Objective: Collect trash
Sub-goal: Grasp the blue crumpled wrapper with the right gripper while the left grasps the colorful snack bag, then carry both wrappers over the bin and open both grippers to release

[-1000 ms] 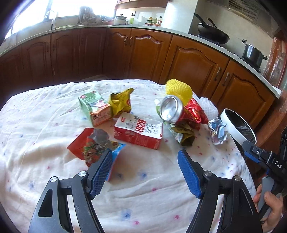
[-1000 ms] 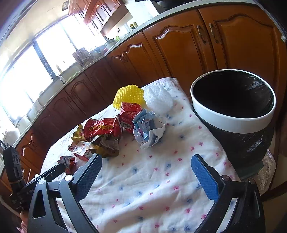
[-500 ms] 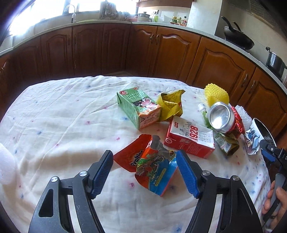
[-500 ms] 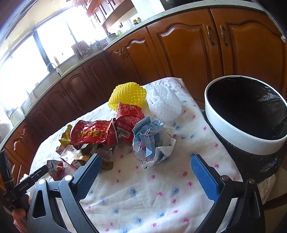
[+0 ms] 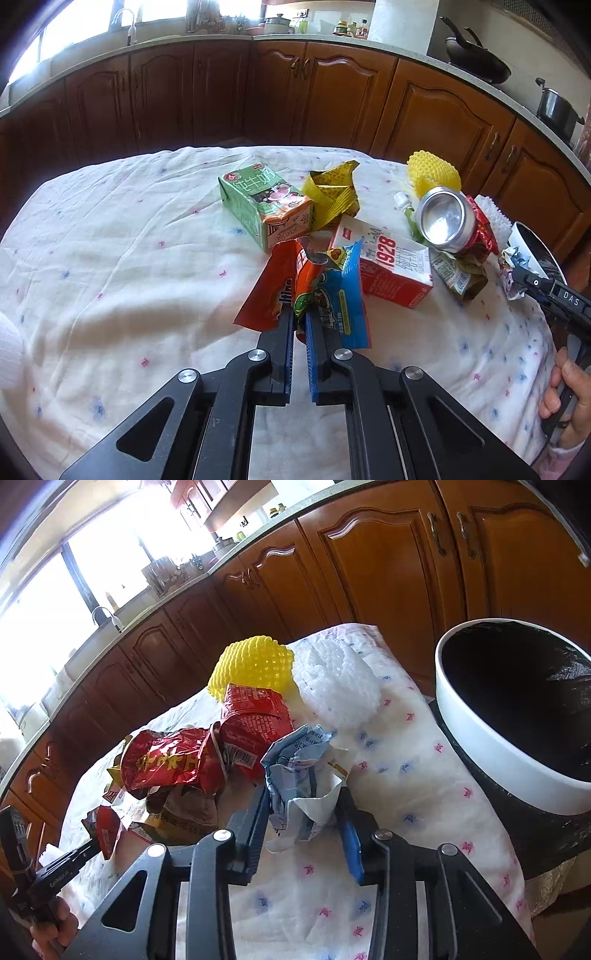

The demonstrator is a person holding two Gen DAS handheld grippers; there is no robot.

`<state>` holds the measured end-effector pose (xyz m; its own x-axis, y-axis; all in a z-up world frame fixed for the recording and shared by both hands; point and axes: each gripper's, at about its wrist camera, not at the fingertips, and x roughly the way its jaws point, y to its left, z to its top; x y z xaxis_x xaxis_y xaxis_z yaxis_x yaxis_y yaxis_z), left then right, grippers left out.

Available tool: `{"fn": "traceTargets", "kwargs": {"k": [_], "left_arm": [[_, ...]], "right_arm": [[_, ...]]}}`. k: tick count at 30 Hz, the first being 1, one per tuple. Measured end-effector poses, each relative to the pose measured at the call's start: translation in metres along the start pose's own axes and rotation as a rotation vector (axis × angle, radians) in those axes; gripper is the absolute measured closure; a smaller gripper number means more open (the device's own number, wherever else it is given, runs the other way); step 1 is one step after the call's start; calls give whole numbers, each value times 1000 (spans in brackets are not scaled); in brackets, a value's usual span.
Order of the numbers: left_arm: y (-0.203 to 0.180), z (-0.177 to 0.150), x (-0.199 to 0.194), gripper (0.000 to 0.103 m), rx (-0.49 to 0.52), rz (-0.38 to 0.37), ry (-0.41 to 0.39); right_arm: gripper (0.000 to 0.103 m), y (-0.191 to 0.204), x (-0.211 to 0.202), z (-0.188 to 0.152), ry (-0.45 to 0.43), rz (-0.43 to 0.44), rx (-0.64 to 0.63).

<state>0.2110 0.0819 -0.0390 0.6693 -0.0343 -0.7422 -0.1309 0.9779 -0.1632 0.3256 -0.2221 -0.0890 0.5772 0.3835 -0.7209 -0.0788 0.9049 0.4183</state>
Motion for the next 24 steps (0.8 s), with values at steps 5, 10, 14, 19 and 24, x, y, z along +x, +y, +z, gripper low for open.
{"fn": "traceTargets", "kwargs": {"k": [5, 10, 14, 19, 24], "left_arm": [[-17, -8, -26, 98, 33, -57, -30], [-48, -17, -38, 98, 93, -145, -25], [-75, -17, -38, 98, 144, -216, -9], [-108, -7, -32, 98, 184, -303, 5], [-143, 5, -22, 98, 228, -387, 16]], "right_arm": [[68, 2, -18, -9, -17, 29, -1], [68, 1, -38, -18, -35, 48, 4], [68, -4, -57, -21, -59, 43, 8], [68, -20, -80, -19, -96, 13, 23], [68, -43, -100, -16, -130, -32, 45]]}}
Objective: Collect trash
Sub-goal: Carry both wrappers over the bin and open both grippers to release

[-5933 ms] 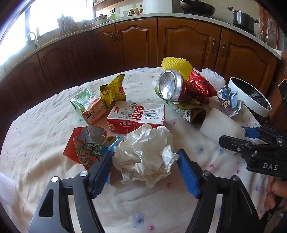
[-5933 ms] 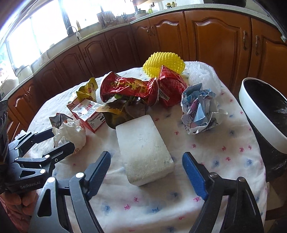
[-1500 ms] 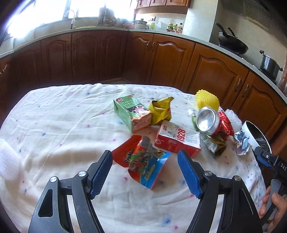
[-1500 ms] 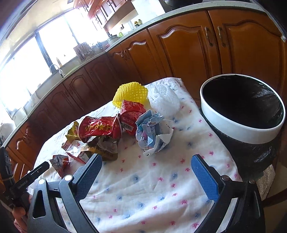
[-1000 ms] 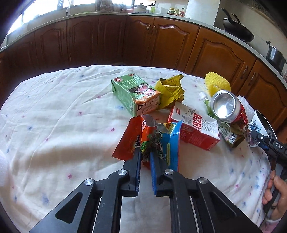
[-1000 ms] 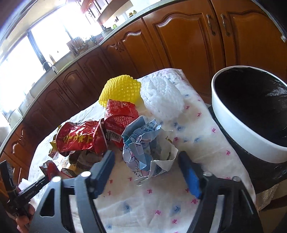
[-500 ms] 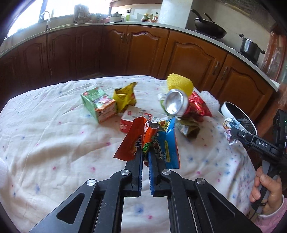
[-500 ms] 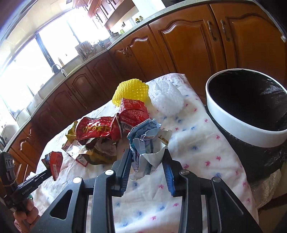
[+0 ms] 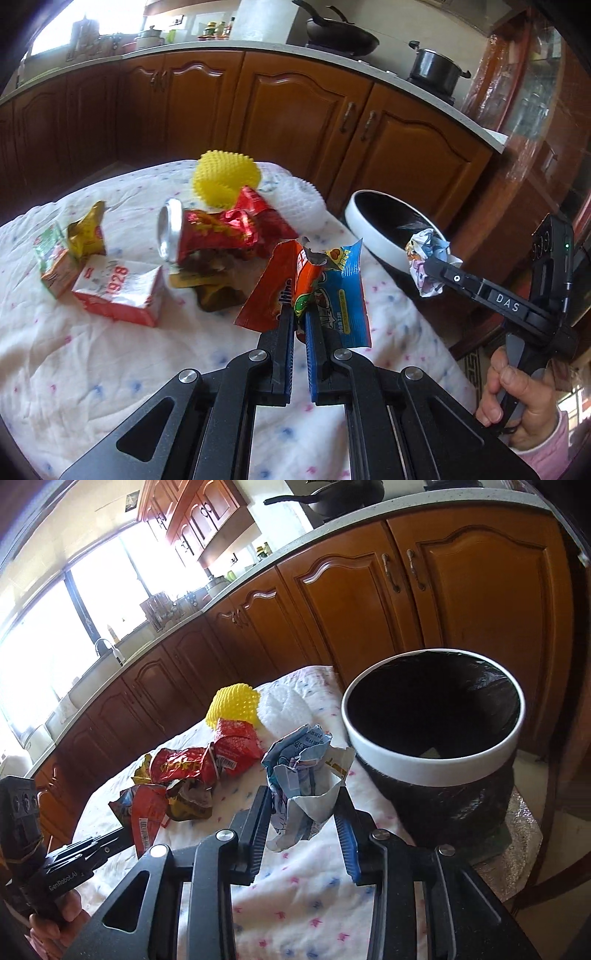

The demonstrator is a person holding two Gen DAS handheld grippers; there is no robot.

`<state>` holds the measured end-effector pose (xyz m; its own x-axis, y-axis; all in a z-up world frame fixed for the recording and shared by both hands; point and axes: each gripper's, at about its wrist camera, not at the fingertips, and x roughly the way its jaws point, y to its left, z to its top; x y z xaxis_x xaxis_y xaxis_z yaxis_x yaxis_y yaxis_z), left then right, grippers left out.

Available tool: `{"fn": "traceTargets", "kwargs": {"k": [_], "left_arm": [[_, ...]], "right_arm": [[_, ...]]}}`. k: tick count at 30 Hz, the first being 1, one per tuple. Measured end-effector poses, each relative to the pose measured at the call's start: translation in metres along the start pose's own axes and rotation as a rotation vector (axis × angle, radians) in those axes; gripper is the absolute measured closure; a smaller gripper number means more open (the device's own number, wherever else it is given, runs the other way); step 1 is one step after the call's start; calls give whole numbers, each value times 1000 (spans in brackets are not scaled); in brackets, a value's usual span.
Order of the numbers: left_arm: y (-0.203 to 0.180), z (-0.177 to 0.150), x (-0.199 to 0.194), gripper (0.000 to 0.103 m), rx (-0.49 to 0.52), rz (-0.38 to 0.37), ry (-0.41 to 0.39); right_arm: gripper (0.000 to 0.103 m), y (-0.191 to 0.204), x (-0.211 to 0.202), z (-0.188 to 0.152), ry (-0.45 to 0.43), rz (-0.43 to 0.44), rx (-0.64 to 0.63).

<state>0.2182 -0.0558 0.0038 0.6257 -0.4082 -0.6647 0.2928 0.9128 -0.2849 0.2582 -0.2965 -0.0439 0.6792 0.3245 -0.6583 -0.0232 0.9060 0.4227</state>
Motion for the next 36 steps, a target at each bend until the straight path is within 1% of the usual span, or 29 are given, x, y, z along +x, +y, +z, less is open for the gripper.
{"fn": "traceTargets", "kwargs": {"k": [1, 5, 10, 14, 20, 23, 28, 31, 36], "left_arm": [[-6, 5, 5, 98, 11, -18, 2], [-25, 22, 25, 98, 58, -45, 7], [-34, 46, 62, 98, 77, -87, 55], [-45, 67, 85, 98, 114, -76, 68], [-67, 88, 114, 98, 154, -68, 91], [-77, 100, 133, 98, 166, -69, 114], [-93, 119, 163, 98, 183, -60, 153], [-101, 130, 187, 98, 198, -59, 191], [-109, 139, 216, 97, 202, -60, 233]], "right_arm": [[68, -5, -2, 1, -5, -8, 5], [68, -26, -8, 8, -19, -46, 28], [68, -47, -11, 20, -30, -81, 41], [68, -59, -14, 33, -36, -107, 26], [68, -74, -15, 49, -40, -141, 17], [67, -82, -12, 57, -35, -148, 21], [67, -93, 2, 71, -6, -157, 17], [66, -100, 10, 77, 16, -166, 10], [64, -107, 21, 84, 51, -177, 4]]}}
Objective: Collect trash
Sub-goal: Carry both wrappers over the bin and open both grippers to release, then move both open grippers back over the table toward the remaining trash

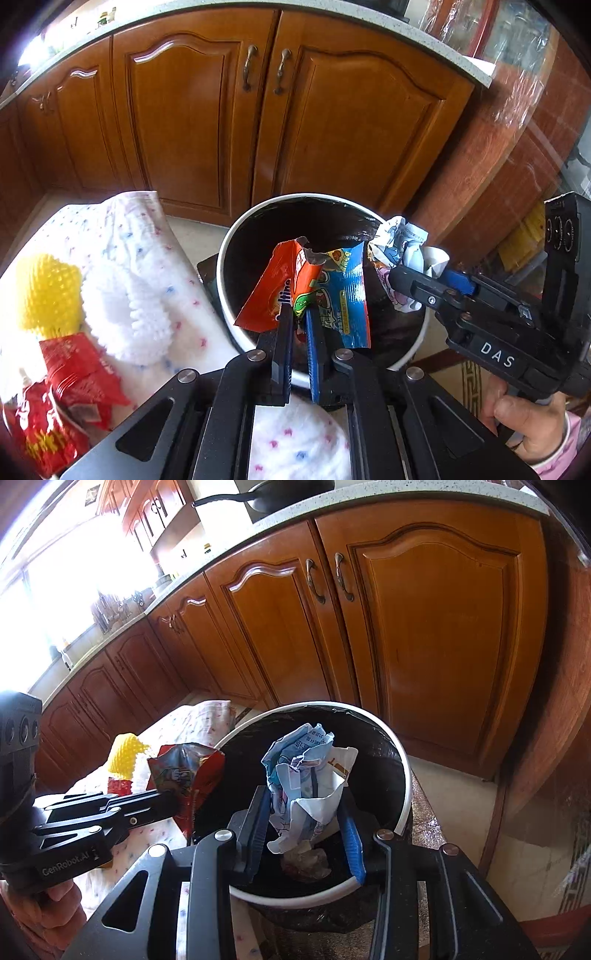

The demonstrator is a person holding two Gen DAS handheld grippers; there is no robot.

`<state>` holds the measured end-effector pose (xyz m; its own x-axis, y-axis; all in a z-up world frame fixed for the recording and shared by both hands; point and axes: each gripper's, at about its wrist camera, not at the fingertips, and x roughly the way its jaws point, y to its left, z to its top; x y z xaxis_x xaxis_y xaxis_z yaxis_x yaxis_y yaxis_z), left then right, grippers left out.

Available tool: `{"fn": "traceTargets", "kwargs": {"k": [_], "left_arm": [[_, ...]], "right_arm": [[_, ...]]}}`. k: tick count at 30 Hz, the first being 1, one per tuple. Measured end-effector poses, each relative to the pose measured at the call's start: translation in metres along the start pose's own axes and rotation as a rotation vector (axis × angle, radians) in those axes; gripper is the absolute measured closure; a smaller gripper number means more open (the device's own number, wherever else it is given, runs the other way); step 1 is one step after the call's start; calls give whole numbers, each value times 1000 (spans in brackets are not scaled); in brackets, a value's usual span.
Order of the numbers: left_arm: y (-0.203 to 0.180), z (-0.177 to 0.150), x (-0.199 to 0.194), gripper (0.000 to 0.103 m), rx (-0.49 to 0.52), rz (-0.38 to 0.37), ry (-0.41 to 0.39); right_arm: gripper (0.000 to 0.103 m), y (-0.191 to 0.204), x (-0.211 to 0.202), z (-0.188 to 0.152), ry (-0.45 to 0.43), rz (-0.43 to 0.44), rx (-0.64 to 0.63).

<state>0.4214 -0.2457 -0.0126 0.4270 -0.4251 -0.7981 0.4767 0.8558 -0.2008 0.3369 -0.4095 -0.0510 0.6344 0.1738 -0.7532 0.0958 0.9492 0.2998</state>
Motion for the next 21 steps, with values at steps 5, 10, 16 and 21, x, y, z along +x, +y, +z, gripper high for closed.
{"fn": "traceTargets", "kwargs": {"k": [5, 10, 16, 21], "left_arm": [[-1, -2, 14, 79, -7, 1, 24], [1, -8, 12, 60, -31, 0, -3], [7, -34, -13, 53, -81, 2, -69], [14, -73, -38, 52, -136, -1, -108]], "right_arm": [[49, -4, 9, 4, 27, -8, 0], [36, -8, 10, 1, 32, -4, 15], [27, -9, -3, -5, -3, 14, 41], [17, 1, -24, -21, -61, 59, 72]]}}
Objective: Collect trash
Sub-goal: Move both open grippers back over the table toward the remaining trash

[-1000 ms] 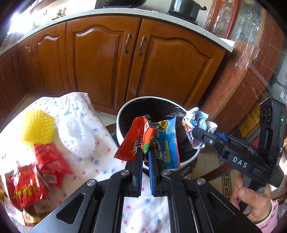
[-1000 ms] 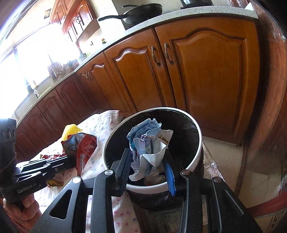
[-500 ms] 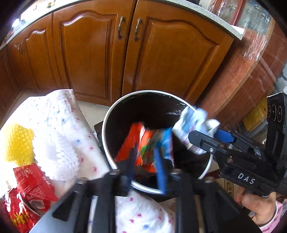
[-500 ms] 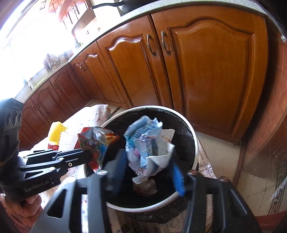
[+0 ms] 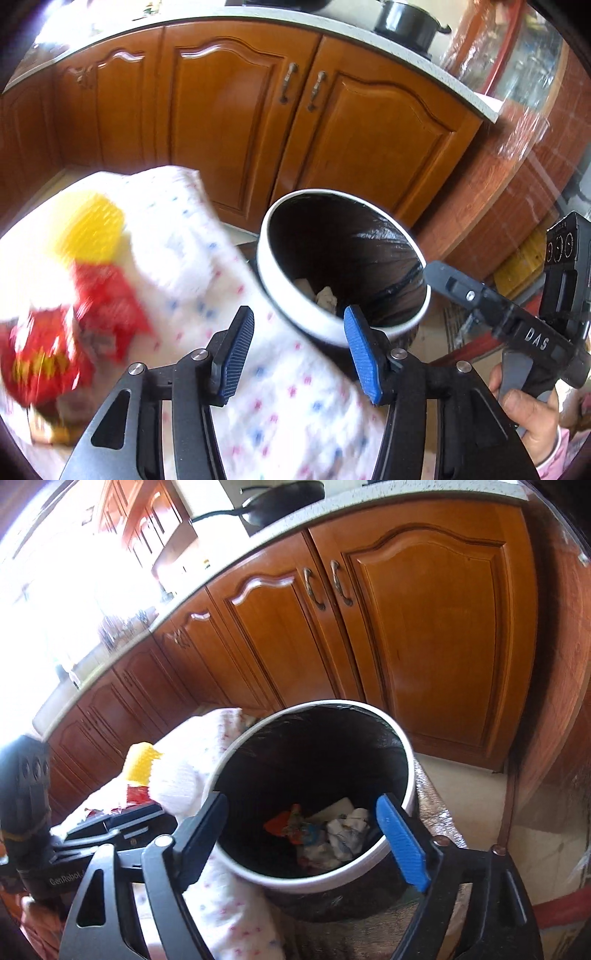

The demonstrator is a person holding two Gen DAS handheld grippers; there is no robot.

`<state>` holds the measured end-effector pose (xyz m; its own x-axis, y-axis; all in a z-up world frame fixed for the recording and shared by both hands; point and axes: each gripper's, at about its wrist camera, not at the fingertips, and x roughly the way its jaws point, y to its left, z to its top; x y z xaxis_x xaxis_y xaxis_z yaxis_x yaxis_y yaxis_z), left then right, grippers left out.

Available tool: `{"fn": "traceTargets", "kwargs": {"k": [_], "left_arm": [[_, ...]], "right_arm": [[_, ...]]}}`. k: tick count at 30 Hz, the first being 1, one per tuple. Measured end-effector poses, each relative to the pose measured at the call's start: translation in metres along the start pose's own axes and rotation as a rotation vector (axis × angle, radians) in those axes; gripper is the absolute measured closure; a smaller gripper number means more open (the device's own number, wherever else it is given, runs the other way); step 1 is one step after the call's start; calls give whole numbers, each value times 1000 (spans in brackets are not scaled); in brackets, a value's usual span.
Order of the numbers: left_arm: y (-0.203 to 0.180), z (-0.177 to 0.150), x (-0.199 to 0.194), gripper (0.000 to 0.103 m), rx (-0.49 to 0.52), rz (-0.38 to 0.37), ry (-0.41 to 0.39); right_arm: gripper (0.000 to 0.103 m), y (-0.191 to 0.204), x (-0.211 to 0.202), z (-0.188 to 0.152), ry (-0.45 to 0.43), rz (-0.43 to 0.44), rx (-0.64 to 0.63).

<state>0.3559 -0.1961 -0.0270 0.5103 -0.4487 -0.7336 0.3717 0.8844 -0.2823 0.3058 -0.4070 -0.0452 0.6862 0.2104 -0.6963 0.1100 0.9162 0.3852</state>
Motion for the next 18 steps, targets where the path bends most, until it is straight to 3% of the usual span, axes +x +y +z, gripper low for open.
{"fn": "traceTargets", "kwargs": {"k": [6, 18], "left_arm": [[27, -40, -33, 52, -80, 14, -12], [86, -102, -111, 52, -219, 102, -72]], "right_arm": [[16, 24, -10, -24, -14, 53, 12], [16, 80, 0, -67, 61, 134, -12]]}}
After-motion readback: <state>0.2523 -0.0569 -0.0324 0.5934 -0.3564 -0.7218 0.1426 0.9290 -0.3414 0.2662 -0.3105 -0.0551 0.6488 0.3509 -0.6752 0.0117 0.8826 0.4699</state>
